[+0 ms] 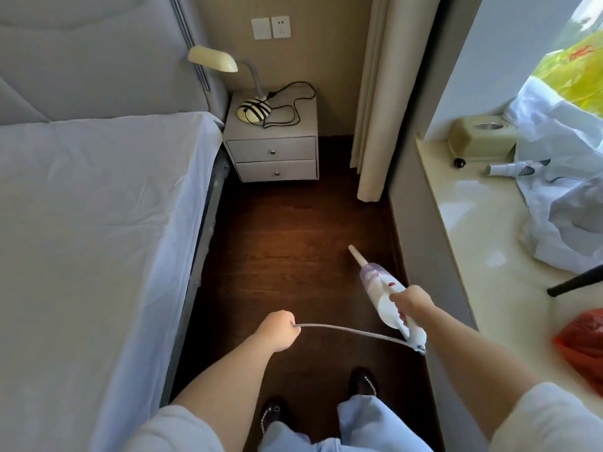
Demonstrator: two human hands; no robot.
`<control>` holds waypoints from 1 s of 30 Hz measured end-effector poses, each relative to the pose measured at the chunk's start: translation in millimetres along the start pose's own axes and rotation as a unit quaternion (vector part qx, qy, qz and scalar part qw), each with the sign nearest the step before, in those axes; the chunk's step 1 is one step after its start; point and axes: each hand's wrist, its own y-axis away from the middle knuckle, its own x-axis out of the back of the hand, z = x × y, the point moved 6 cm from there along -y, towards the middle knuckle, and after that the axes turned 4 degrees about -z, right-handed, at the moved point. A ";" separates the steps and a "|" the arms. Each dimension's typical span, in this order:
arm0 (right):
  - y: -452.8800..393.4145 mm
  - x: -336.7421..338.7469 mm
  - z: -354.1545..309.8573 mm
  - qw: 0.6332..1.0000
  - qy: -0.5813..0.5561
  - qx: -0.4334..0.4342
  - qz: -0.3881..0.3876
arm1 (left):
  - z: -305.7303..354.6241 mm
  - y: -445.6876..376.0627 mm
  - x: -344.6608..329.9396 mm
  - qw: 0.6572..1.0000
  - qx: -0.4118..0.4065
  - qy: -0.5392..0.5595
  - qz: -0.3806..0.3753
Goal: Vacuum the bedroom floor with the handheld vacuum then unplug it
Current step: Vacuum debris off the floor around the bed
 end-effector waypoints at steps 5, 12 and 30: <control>-26.6 26.9 -2.5 0.999 0.028 -0.019 -0.015 | 21.1 0.1 -22.7 0.999 0.038 0.020 -0.016; -27.8 37.0 27.8 0.998 0.040 -0.038 -0.030 | 28.3 13.9 -52.6 0.998 0.043 0.035 -0.013; 154.6 -123.5 79.2 0.979 0.159 0.070 -0.109 | -139.0 161.4 -140.7 0.991 0.084 0.104 0.027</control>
